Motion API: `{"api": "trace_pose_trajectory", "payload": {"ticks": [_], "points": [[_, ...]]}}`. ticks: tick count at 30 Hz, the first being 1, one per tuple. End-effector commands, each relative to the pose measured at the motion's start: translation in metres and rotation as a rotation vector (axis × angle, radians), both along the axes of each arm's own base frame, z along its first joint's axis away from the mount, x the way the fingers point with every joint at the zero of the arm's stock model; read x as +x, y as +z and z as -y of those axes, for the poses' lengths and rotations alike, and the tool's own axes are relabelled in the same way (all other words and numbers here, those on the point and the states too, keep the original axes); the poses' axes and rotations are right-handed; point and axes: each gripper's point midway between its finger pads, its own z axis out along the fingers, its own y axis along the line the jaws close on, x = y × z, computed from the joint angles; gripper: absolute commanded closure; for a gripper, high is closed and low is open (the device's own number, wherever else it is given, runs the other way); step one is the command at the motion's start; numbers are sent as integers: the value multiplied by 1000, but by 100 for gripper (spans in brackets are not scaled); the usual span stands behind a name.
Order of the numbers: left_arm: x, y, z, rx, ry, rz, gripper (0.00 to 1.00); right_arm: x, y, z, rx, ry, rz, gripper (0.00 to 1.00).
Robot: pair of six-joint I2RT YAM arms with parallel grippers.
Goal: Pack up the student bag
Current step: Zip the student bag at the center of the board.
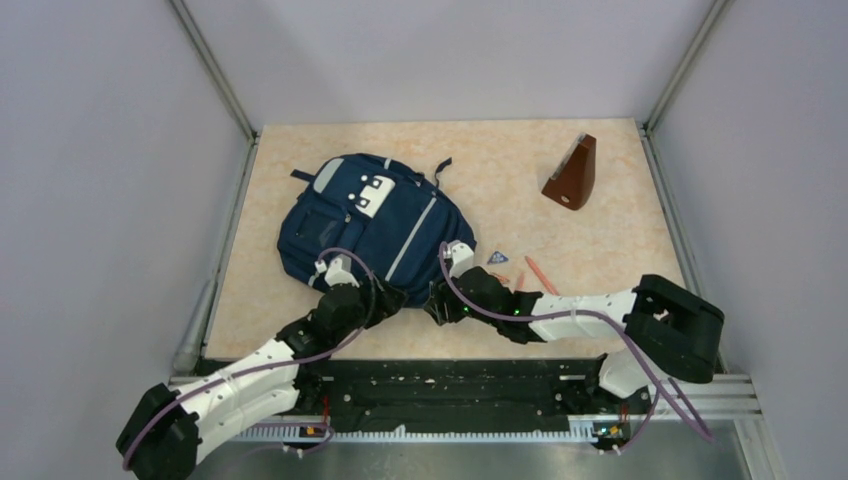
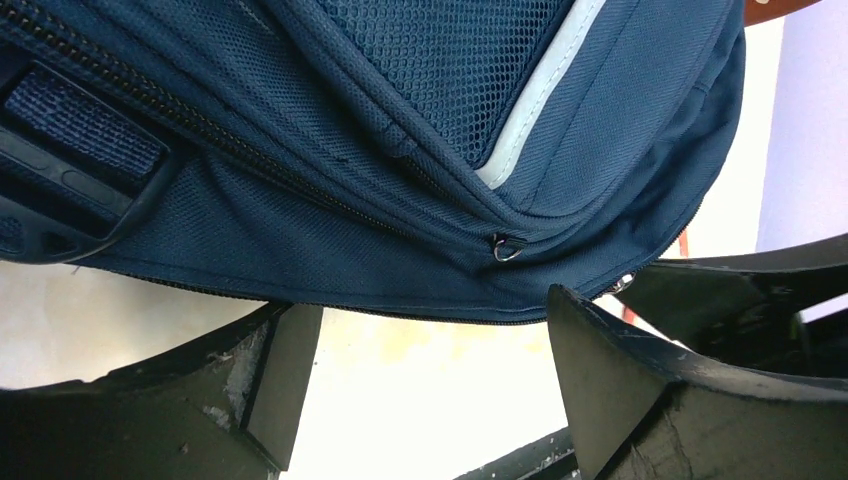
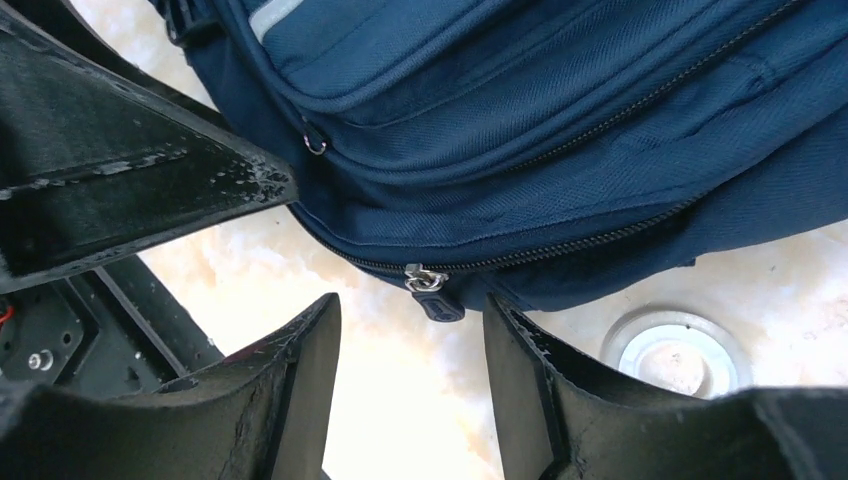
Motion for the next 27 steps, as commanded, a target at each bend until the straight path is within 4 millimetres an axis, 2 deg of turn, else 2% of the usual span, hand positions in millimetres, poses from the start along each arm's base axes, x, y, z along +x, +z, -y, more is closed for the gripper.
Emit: {"api": "trace_pose_trajectory", "payload": {"ticks": [1, 11, 15, 19, 26, 27], "points": [[12, 13, 3, -63, 28, 58, 13, 6, 16, -21, 62, -26, 12, 47], [14, 1, 5, -46, 11, 31, 18, 18, 12, -22, 24, -80, 25, 52], [15, -4, 5, -41, 11, 21, 24, 20, 11, -22, 23, -98, 26, 57], [18, -6, 5, -27, 8, 28, 41, 21, 8, -22, 29, -109, 21, 69], [22, -10, -2, 3, 30, 32, 67, 22, 9, -16, 16, -128, 28, 97], [22, -10, -3, 7, 31, 35, 73, 22, 9, -15, 10, -129, 28, 100]]}}
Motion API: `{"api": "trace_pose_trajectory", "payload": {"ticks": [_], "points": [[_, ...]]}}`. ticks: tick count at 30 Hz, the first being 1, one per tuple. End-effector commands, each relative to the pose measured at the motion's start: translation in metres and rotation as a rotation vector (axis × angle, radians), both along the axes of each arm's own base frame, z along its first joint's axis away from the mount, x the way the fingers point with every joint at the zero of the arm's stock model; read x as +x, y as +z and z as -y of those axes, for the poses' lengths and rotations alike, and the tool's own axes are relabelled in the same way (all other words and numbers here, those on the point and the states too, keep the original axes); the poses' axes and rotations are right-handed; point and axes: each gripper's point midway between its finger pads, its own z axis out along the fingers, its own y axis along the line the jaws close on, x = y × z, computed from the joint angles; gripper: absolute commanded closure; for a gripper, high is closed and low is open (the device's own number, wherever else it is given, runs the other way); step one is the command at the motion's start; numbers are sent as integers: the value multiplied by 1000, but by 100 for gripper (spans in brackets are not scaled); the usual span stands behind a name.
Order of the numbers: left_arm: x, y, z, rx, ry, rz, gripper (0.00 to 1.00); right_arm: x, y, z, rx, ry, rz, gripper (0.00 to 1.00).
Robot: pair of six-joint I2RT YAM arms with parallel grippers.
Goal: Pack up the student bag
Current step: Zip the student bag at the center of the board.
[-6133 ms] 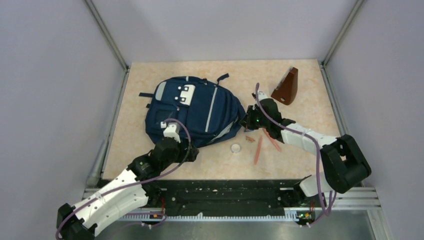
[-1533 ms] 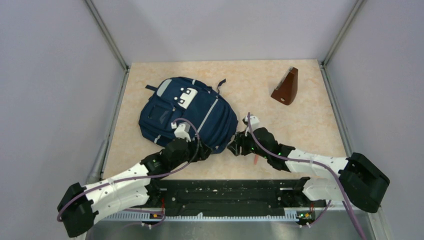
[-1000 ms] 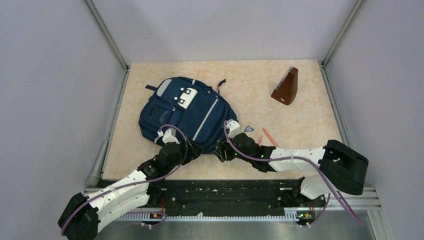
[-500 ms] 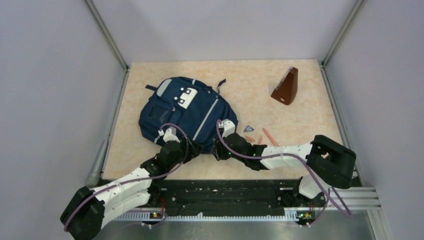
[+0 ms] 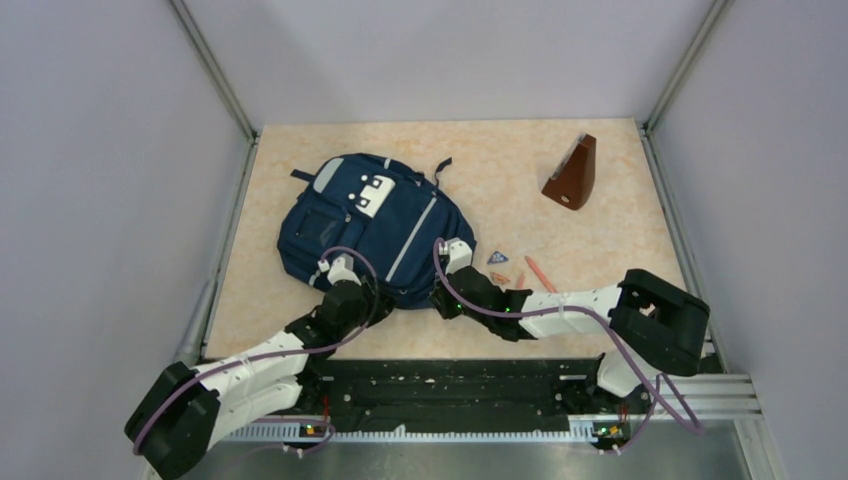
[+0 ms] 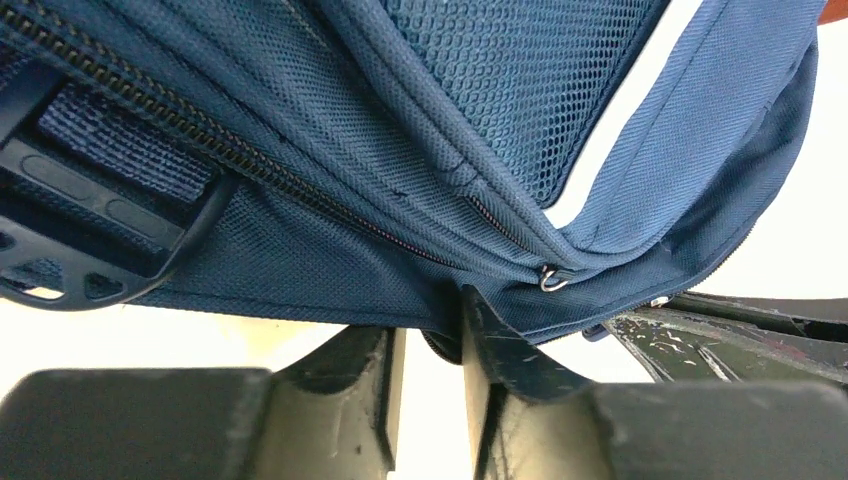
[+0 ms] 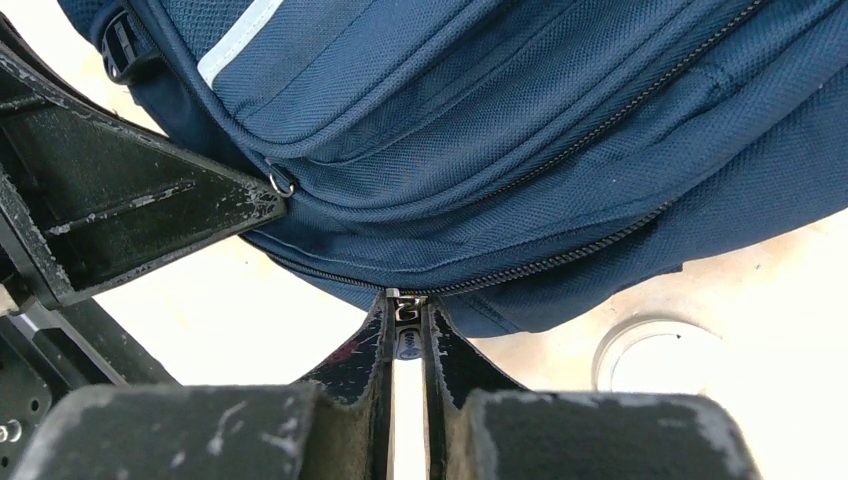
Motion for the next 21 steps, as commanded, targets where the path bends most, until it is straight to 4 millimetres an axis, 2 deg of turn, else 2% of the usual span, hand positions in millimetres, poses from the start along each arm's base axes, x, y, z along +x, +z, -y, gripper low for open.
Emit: {"api": "trace_pose_trajectory", "payload": {"ticks": [1, 5, 9, 15, 21], "points": [[12, 11, 0, -9, 11, 73, 79, 8, 20, -8, 29, -26, 48, 100], [15, 14, -3, 14, 11, 81, 99, 8, 22, -2, 23, -38, 49, 100], [19, 15, -9, 48, 9, 85, 100, 11, 27, 8, 7, -75, 62, 100], [22, 18, -28, 66, 38, 86, 100, 25, 35, 39, -13, -153, 61, 100], [23, 24, -48, 69, 81, 105, 100, 45, 29, 68, -10, -206, 23, 100]]}}
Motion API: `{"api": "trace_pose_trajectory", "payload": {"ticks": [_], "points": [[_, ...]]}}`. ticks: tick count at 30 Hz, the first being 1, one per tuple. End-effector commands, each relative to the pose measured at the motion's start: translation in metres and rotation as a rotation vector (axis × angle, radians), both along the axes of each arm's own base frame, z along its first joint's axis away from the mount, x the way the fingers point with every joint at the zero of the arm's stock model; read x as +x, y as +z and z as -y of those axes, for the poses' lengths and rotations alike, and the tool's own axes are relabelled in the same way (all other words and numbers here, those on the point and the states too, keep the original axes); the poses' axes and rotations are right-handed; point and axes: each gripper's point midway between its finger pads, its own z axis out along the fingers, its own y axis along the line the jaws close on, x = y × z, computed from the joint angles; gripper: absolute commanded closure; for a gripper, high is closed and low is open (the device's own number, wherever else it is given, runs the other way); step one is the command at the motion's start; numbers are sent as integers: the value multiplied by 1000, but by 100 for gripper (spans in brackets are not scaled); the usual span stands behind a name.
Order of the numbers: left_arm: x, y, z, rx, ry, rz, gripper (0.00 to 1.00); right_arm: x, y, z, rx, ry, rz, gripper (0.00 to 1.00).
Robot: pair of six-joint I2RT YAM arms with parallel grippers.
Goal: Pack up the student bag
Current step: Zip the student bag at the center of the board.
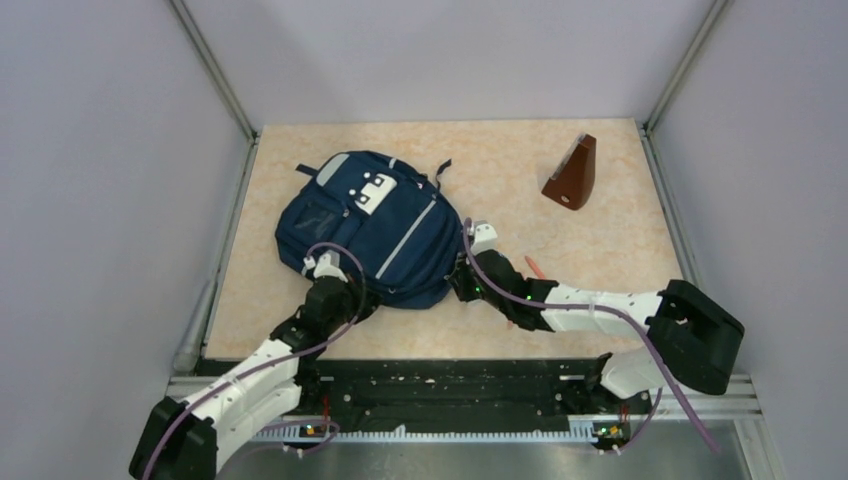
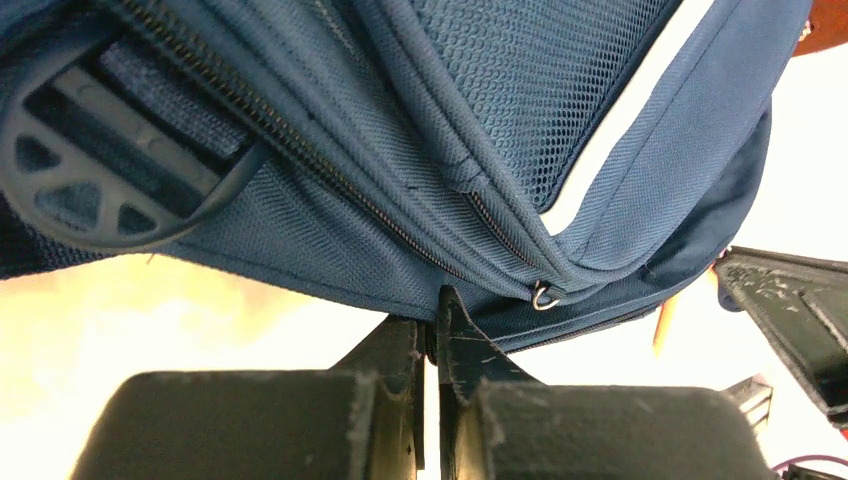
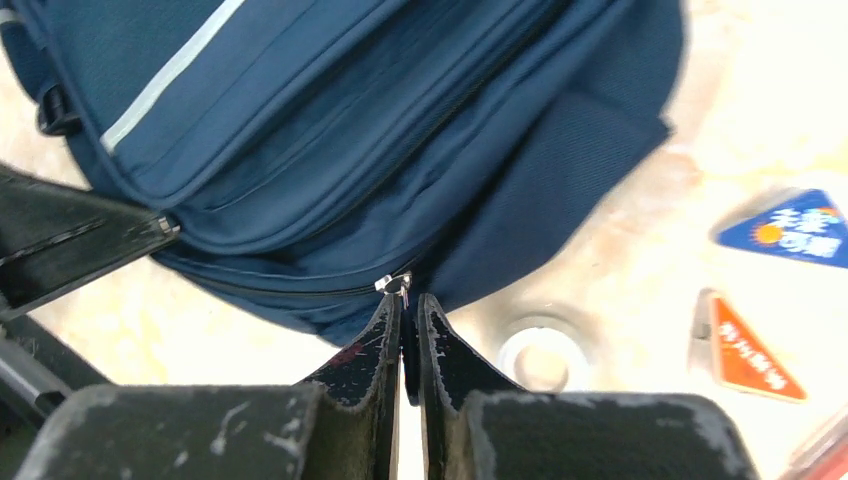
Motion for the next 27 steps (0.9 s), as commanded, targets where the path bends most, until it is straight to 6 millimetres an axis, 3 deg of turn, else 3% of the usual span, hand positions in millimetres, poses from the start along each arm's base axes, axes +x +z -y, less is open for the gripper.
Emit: {"api": "trace_pose_trajectory", "payload": {"ticks": [1, 9, 16, 17, 18, 20, 22, 24, 27], "points": [[14, 12, -27, 79, 75, 74, 100, 21, -1, 32, -29, -86, 1, 100], [15, 28, -47, 103, 103, 98, 100, 42, -9, 39, 21, -82, -67, 100], [15, 42, -64, 132, 127, 131, 100, 39, -7, 30, 52, -10, -91, 100], [16, 45, -64, 140, 114, 145, 97, 35, -5, 26, 64, 23, -97, 100], [15, 49, -64, 156, 101, 156, 85, 32, -4, 22, 75, 56, -102, 100], [11, 58, -60, 193, 25, 172, 47, 22, -3, 15, 97, 119, -119, 100], [6, 69, -59, 228, -23, 179, 28, 15, -6, 13, 101, 148, -138, 100], [3, 82, -44, 207, -108, 222, 19, 10, -9, 12, 102, 174, -154, 100], [2, 98, -26, 211, -197, 273, 18, 3, -12, 11, 110, 200, -174, 100]]}}
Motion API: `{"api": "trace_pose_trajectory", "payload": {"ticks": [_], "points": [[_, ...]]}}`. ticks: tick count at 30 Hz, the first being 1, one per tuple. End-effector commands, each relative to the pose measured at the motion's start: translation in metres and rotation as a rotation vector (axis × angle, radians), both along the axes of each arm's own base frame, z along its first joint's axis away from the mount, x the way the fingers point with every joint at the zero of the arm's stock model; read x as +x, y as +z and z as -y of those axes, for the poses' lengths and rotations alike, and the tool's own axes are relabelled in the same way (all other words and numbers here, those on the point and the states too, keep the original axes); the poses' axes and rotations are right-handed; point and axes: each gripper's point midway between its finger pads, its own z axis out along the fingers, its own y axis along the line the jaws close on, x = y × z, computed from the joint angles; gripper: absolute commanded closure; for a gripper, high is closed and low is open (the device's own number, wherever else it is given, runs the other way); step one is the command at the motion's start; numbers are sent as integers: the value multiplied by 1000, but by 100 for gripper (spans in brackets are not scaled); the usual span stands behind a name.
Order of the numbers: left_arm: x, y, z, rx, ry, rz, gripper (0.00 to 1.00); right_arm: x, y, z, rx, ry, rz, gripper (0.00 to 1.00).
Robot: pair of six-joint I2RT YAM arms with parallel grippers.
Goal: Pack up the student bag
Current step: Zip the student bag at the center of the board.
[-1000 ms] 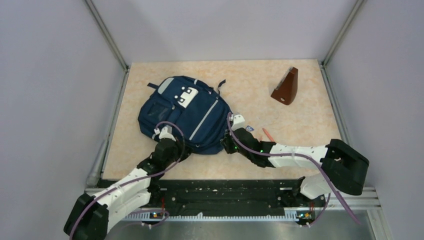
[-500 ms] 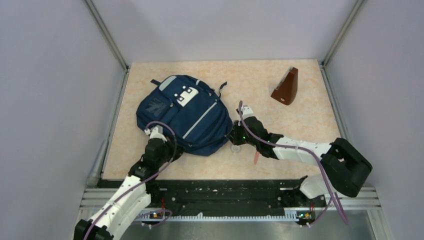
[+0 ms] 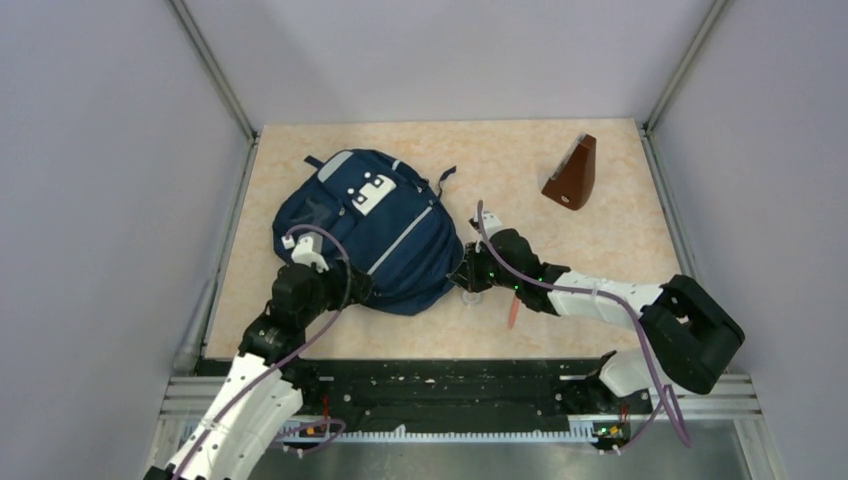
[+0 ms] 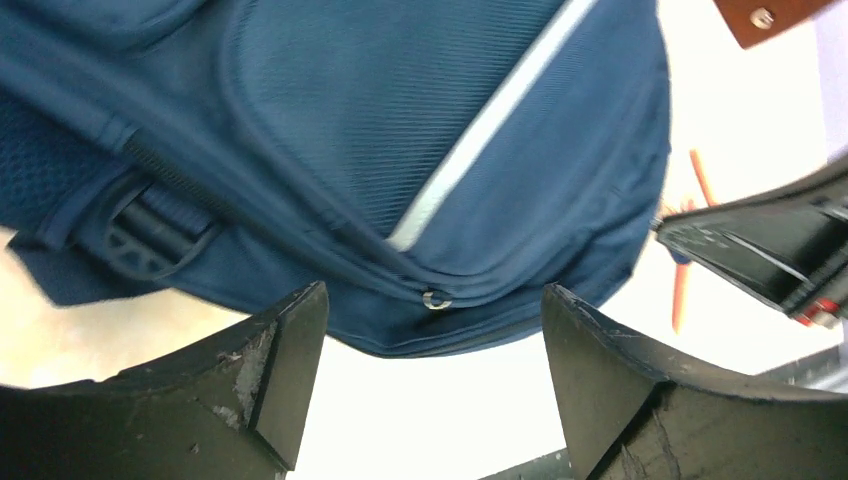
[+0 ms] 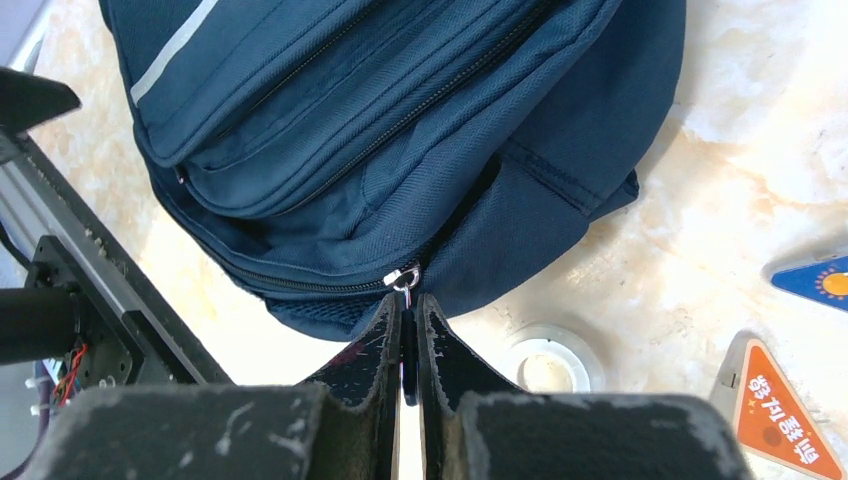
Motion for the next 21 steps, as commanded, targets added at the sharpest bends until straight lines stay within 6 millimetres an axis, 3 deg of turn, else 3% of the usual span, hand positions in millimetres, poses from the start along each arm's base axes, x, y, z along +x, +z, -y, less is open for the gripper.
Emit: {"api": "trace_pose_trajectory", "payload": {"ticks": [1, 5, 10, 13, 16, 21], "points": [[0, 37, 26, 66, -177, 122, 18, -11, -9, 1, -5, 59, -30, 100], [1, 47, 62, 183, -307, 167, 17, -13, -8, 0, 4, 65, -33, 100], [-6, 49, 133, 272, -576, 260, 12, -14, -2, 0, 18, 62, -33, 100], [-5, 49, 162, 280, -687, 326, 10, -16, 1, 3, 17, 58, -31, 100], [6, 47, 173, 314, -712, 364, 10, -18, 5, 8, 20, 46, -27, 100], [14, 22, 183, 396, -779, 344, 8, -22, 10, 12, 35, 40, -20, 100]]}}
